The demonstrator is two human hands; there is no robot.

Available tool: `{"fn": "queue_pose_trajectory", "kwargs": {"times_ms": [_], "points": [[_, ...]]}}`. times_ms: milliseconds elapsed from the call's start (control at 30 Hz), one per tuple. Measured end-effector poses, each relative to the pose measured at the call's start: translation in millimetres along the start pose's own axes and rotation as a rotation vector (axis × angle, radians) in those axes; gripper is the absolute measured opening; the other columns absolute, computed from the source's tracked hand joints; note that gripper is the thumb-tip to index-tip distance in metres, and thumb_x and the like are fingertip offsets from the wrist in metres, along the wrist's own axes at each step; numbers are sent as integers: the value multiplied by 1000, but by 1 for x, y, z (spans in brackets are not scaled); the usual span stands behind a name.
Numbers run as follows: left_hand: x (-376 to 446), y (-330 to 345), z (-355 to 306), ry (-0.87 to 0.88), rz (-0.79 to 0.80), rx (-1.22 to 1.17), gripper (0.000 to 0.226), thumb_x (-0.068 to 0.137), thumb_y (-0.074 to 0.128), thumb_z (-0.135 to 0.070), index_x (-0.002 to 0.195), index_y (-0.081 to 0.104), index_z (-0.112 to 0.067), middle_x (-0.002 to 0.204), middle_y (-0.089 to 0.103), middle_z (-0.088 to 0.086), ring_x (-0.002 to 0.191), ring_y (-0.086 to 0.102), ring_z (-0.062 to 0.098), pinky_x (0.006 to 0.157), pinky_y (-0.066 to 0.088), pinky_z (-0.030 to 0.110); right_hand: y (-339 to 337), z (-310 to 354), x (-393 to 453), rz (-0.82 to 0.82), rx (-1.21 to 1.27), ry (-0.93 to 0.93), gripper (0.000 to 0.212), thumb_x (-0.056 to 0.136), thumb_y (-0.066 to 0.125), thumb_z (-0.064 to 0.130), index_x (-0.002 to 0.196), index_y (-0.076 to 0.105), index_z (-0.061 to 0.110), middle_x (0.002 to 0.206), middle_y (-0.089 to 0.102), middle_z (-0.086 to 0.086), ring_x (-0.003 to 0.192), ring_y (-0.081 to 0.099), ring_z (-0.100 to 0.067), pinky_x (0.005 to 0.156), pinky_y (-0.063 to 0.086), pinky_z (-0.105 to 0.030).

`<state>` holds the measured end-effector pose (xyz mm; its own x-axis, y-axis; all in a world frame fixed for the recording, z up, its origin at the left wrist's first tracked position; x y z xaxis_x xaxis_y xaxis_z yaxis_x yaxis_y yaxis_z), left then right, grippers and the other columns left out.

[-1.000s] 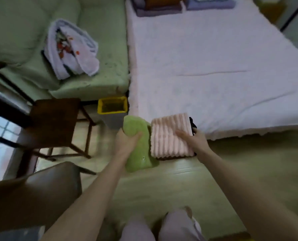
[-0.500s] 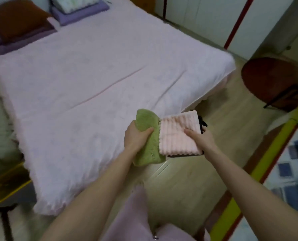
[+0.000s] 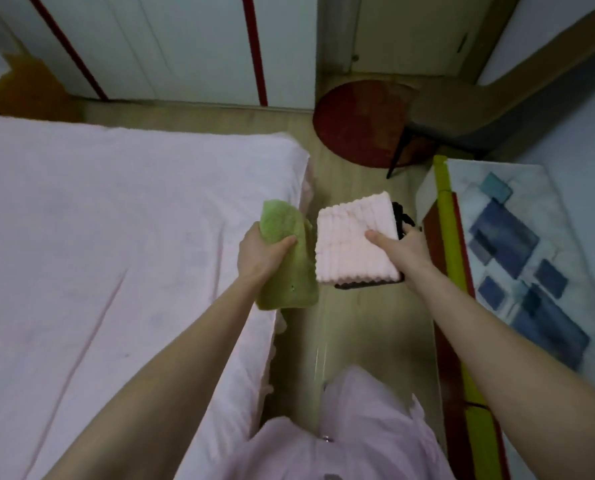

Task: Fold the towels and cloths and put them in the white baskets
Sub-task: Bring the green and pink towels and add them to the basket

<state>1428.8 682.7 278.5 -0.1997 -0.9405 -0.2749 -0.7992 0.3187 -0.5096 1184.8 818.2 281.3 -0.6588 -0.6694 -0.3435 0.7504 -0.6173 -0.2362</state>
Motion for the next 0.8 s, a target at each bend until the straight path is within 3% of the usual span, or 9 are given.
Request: {"fn": "queue_pose_trajectory", "kwargs": {"times_ms": [233,367,633,800], "points": [[180,88,-103,93,139,31,53,76,76,-42,118,57,-18,113,65,1,103,62,23,92,52,44,-27,33,173,-168,26,60,57,77,80,28,127,57,15,111,65,0,96,63,-19,85,53,-37],[282,117,-160,86,124,13,51,76,76,-43,116,58,-18,109,66,0,100,62,23,91,52,44,-36,72,290,-191,-38,90,77,61,80,49,129,55,21,116,67,-2,98,65,-23,89,55,-47],[480,166,-252,31,119,-13,63,74,78,-45,124,55,-15,113,66,4,101,64,25,91,53,46,-26,175,499,-180,-98,67,72,75,81,39,135,50,14,119,63,-6,101,63,-27,88,54,-47],[612,220,-315,43,162,-22,60,78,77,-40,126,54,-13,113,64,4,103,62,24,88,52,38,-23,220,634,-204,-103,52,71,76,80,36,135,49,12,123,62,-9,105,61,-27,92,52,-48]]}}
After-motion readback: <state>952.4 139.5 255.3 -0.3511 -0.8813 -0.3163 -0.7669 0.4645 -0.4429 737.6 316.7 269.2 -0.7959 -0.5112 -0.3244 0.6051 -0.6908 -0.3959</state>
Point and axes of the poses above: each hand's wrist, its own x-axis towards the middle knuckle, its own y-axis out of the palm, z = x × y, the point moved 7 cm from there along x, towards the middle knuckle
